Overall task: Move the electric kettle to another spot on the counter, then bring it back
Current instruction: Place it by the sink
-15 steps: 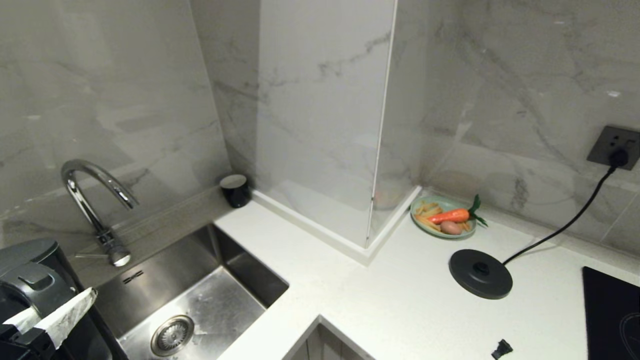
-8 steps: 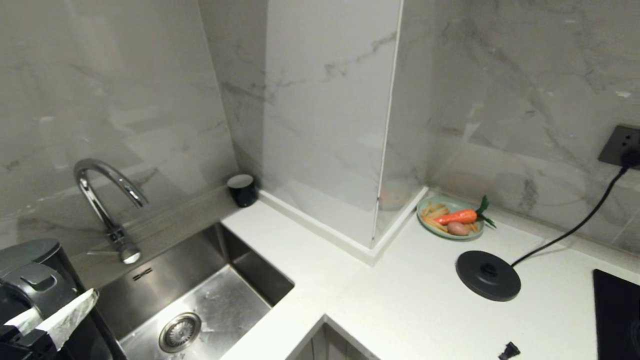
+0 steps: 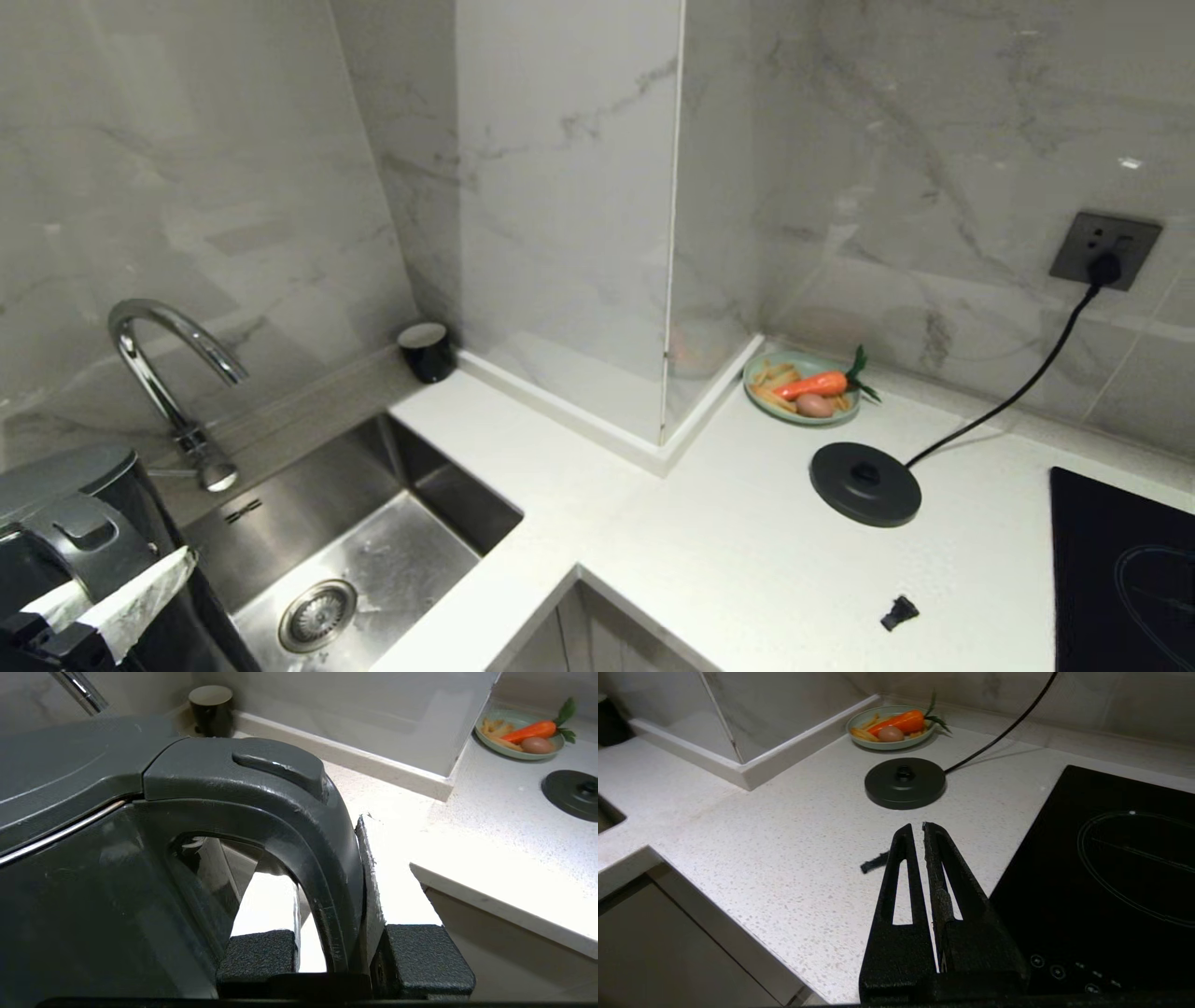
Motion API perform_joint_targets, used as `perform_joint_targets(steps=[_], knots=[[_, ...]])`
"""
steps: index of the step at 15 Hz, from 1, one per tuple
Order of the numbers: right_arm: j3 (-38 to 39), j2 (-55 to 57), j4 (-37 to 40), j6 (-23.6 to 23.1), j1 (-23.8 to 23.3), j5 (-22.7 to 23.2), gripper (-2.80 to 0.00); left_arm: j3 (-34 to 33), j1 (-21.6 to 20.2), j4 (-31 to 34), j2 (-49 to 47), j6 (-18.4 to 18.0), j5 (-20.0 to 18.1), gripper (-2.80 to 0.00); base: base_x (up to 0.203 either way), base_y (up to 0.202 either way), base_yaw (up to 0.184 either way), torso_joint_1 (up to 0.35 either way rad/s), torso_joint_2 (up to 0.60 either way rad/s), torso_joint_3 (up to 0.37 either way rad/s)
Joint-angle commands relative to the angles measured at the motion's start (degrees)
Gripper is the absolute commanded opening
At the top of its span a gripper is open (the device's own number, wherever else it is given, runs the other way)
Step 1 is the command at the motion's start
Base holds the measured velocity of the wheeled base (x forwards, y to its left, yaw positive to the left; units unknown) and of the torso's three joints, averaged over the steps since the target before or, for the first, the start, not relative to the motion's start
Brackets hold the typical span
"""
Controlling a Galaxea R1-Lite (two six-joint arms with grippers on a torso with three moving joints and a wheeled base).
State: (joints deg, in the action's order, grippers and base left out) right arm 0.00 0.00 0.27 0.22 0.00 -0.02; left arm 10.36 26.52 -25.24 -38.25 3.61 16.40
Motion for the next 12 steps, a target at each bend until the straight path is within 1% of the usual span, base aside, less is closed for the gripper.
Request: perform_joint_targets(steps=[1, 2, 5, 6, 8, 12], knots=[[0.0, 0.0, 0.0, 0.0, 0.0, 0.1, -2.8, 0.0, -0.1, -0.1, 0.4, 0.0, 0.1, -2.8, 0.0, 0.0, 0.0, 0.0, 0.0, 0.0], [0.0, 0.0, 0.0, 0.0, 0.0, 0.0, -2.8, 0.0, -0.1, -0.1, 0.4, 0.0, 0.0, -2.8, -0.075, 0.0, 0.014, 0.002, 0.01, -0.008], [0.0, 0.0, 0.0, 0.0, 0.0, 0.0, -2.8, -0.1, -0.1, -0.1, 0.7, 0.0, -2.3, -2.8, -0.142, 0.0, 0.006, 0.001, 0.0, 0.002], [0.0, 0.0, 0.0, 0.0, 0.0, 0.0, -2.8, -0.3, -0.1, -0.1, 0.6, 0.0, -2.4, -2.8, -0.063, 0.0, 0.005, 0.003, 0.0, 0.007], [0.0, 0.0, 0.0, 0.0, 0.0, 0.0, -2.8, -0.3, 0.0, -0.1, 0.6, 0.0, -2.7, -2.8, 0.0, 0.0, 0.0, 0.0, 0.0, 0.0], [0.0, 0.0, 0.0, 0.0, 0.0, 0.1, -2.8, -0.6, 0.2, -0.1, 1.3, 0.0, -4.4, -2.8, 0.0, 0.0, 0.0, 0.0, 0.0, 0.0]])
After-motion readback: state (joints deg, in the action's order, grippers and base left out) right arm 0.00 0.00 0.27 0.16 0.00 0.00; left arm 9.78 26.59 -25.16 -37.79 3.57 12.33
